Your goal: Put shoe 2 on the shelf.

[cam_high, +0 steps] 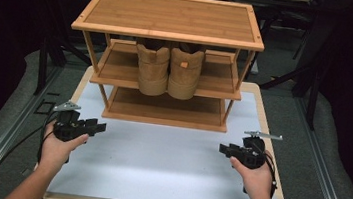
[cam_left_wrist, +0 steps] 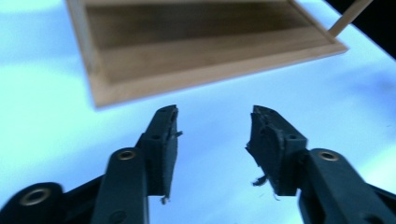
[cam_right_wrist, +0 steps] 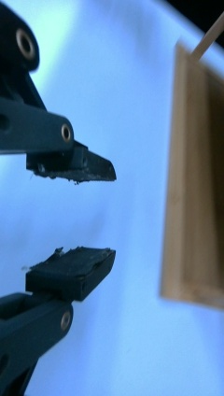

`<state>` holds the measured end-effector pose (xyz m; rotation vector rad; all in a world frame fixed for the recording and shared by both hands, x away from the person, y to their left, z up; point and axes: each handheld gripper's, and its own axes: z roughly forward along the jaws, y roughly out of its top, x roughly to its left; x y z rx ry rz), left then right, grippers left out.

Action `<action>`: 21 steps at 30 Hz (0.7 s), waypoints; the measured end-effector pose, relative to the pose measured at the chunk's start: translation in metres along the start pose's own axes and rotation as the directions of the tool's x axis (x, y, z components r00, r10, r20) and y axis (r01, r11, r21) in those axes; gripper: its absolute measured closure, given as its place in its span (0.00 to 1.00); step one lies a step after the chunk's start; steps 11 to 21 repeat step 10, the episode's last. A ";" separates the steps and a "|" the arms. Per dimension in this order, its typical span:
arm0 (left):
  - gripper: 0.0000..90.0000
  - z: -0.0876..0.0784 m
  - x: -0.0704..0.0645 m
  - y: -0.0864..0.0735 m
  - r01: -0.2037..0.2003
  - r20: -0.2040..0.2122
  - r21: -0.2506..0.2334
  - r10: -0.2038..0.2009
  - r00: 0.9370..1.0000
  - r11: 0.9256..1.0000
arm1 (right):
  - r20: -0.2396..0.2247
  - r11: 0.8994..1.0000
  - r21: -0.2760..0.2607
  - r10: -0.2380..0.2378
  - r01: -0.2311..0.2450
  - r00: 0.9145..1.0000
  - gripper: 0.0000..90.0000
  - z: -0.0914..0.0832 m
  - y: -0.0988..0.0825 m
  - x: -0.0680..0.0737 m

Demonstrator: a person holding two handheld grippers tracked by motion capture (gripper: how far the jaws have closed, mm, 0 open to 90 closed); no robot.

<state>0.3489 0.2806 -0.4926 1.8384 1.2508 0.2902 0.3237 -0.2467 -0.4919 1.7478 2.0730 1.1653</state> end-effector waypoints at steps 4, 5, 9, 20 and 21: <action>0.51 0.005 0.014 -0.023 -0.004 -0.050 0.000 0.004 0.999 1.000 | 0.082 0.999 -0.002 -0.034 0.034 0.996 0.53 0.011 -0.021 -0.011; 0.50 0.007 0.017 -0.029 0.001 -0.054 0.005 -0.001 0.999 1.000 | 0.099 0.999 -0.008 -0.039 0.040 0.994 0.53 0.014 -0.025 -0.013; 0.47 0.014 0.028 -0.049 -0.019 -0.098 0.041 0.022 0.995 0.999 | 0.157 0.997 -0.020 -0.069 0.073 0.985 0.49 0.023 -0.033 -0.019; 0.46 0.016 0.030 -0.051 -0.031 -0.113 0.052 0.037 0.993 0.998 | 0.169 0.996 -0.010 -0.084 0.087 0.982 0.48 0.025 -0.034 -0.020; 0.46 0.016 0.030 -0.051 -0.031 -0.113 0.052 0.037 0.993 0.998 | 0.169 0.996 -0.010 -0.084 0.087 0.982 0.48 0.025 -0.034 -0.020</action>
